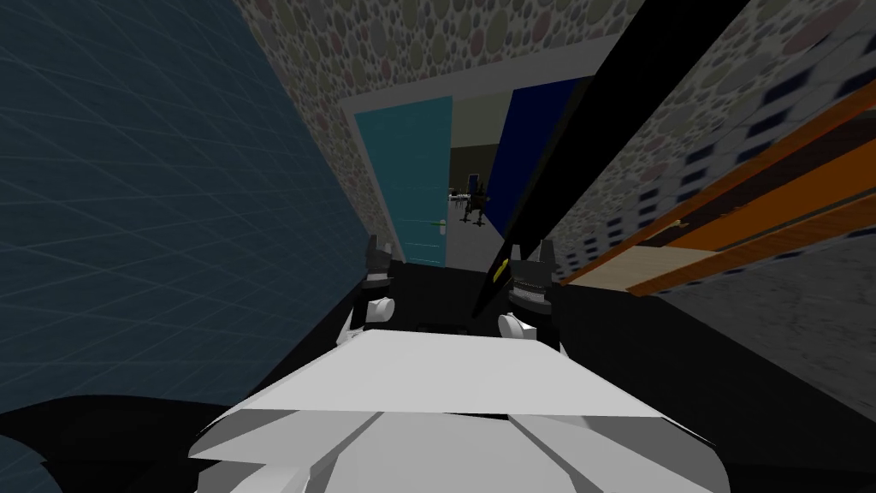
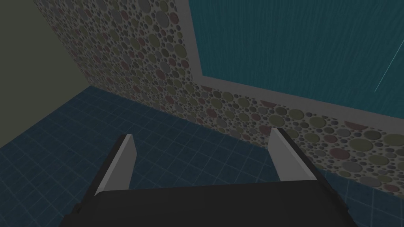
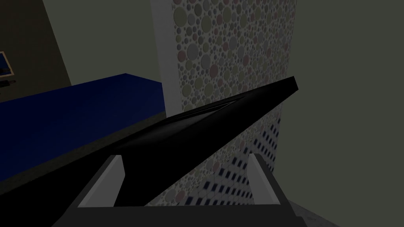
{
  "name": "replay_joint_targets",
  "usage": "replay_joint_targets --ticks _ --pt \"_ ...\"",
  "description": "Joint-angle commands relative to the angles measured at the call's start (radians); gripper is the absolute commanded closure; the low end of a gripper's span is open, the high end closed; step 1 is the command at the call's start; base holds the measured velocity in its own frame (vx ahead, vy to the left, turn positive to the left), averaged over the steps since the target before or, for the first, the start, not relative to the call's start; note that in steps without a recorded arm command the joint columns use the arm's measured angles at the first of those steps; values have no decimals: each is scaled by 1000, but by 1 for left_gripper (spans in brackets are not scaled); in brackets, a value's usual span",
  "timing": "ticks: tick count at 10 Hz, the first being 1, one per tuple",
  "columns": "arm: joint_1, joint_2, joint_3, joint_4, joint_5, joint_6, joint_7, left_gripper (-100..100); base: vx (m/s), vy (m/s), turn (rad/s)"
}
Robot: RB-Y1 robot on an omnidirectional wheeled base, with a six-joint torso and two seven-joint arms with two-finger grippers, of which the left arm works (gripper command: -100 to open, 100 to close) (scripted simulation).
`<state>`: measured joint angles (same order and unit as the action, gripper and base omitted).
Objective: Pull the door open
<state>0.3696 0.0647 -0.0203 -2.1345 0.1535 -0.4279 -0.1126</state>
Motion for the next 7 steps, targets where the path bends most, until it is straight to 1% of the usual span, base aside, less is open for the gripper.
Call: replay_joint_targets --ticks 1,4,5,6,7 --pt "-15 3 -13 35 7 -7 -7 -100 65 25 7" --pt "-44 9 -34 87 22 -3 -19 -100 80 25 8" --pt "-64 12 -47 123 32 -1 -27 -100 109 35 22" --pt "-75 14 -55 142 38 1 -32 -100 109 39 9" --pt "-96 16 -70 181 49 4 -41 -100 127 36 16"
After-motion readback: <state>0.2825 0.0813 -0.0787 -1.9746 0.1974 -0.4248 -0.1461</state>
